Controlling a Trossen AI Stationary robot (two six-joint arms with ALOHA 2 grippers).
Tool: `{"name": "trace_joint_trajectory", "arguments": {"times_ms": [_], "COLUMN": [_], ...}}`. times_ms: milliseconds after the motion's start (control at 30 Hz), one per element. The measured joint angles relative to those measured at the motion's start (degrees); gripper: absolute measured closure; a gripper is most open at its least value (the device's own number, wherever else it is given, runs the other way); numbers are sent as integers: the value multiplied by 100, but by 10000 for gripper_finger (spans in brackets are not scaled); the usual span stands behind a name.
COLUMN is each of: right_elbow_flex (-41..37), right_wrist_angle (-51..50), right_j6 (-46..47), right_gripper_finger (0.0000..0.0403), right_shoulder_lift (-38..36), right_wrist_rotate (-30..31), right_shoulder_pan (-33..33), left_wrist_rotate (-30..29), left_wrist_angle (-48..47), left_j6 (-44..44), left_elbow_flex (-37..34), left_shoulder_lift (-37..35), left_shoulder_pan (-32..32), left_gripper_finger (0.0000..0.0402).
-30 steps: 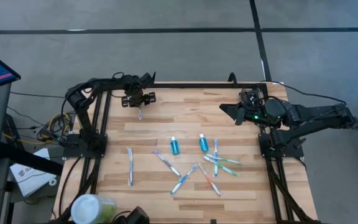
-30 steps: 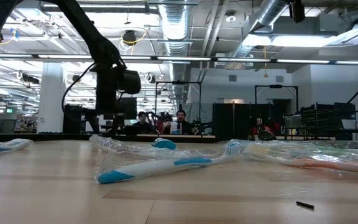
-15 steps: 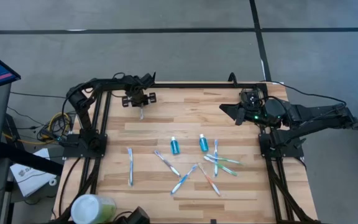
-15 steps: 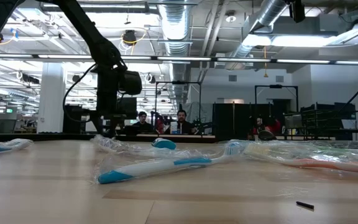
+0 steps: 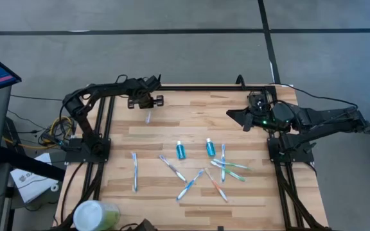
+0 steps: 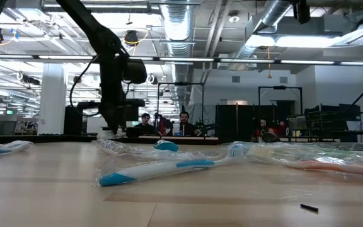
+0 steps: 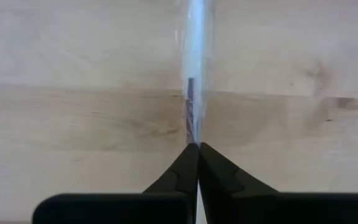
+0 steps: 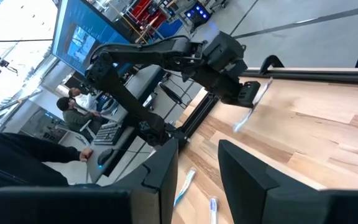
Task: Pick & Place toothbrushing station
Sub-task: Put the top purple toothbrush into the left section of wire organizer
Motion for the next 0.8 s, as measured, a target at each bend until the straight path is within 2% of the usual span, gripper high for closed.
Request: {"name": "trace_joint_trajectory", "arguments": {"times_ms": [200, 500, 800], "right_elbow_flex": [0, 0, 0], "right_wrist_angle": [-2, -103, -116], "right_j6": [0, -18, -51], "right_gripper_finger": [294, 294, 294], "right_shoulder_lift": [0, 0, 0], "right_wrist_rotate": [-17, -173, -512], "right_shoulder_pan": [-2, -2, -2], "left_wrist_rotate": [105, 674, 695], "left_wrist_angle": [-43, -14, 203], "left_j6": [13, 195, -20], "left_elbow_flex": [0, 0, 2], "left_shoulder_lift": [-77, -129, -951], "left_shoulder_pan": [-43, -450, -1067], "left_gripper_finger": [401, 401, 401]}}
